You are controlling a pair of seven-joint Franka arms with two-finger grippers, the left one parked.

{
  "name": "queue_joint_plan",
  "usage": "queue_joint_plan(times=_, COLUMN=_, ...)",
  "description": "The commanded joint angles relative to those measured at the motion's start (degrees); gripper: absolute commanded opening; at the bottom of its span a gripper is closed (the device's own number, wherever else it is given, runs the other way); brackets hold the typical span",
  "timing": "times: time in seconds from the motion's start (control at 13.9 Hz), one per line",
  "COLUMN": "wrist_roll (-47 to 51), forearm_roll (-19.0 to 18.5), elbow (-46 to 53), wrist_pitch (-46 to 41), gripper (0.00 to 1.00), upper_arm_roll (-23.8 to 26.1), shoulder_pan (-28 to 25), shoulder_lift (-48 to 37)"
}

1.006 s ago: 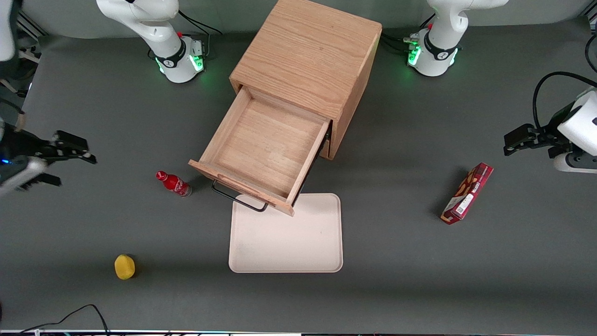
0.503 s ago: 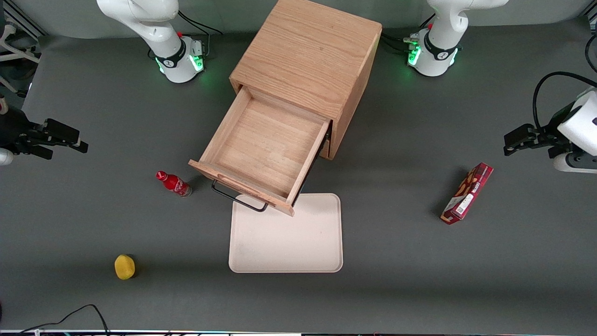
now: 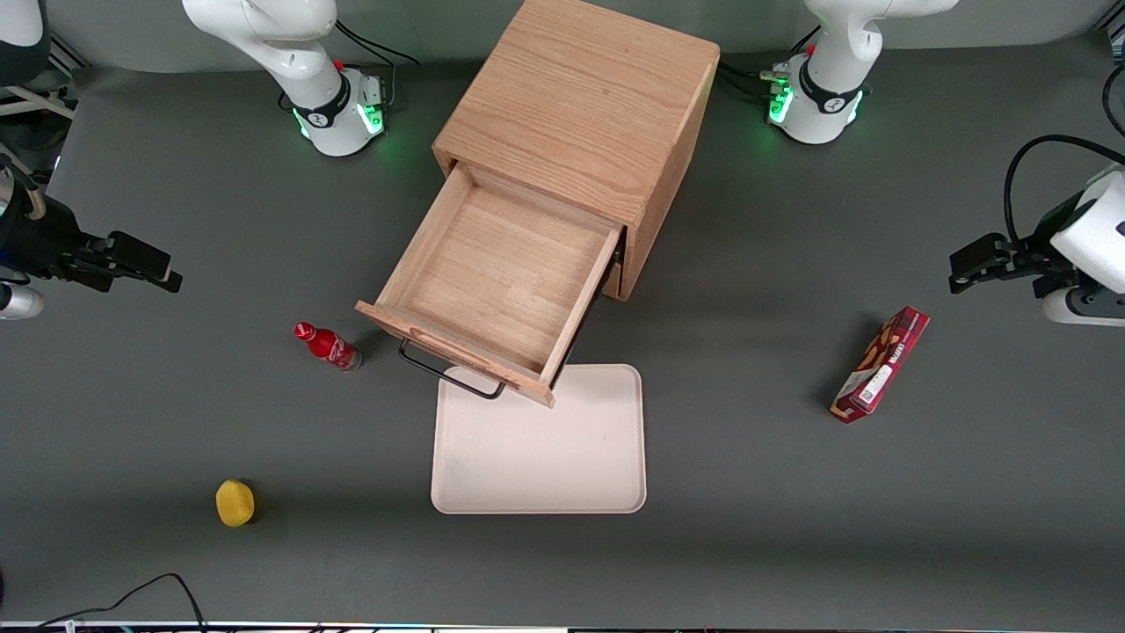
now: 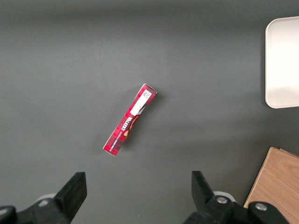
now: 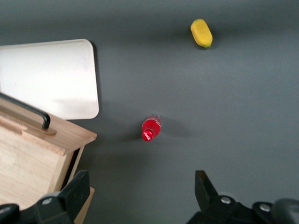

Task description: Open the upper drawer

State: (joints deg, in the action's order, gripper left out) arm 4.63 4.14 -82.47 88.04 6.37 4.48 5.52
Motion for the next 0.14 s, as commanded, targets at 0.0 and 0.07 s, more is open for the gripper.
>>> queue_joint_plan(times=0.0, wrist_roll=-2.9, forearm_roll=-0.5, elbow=0.6, wrist_pitch=-3.1, gripper=1.0, upper_arm_roll=-8.8, shoulder_pan=-8.6, shoulder_lift=-1.1)
queue_joint_plan(times=0.07, wrist_roll=-2.8, forearm_roll=0.0, elbow=0.6, wrist_pitch=-3.3, gripper=1.0, upper_arm_roll=-8.8, shoulder_pan=-8.5, shoulder_lift=-1.3)
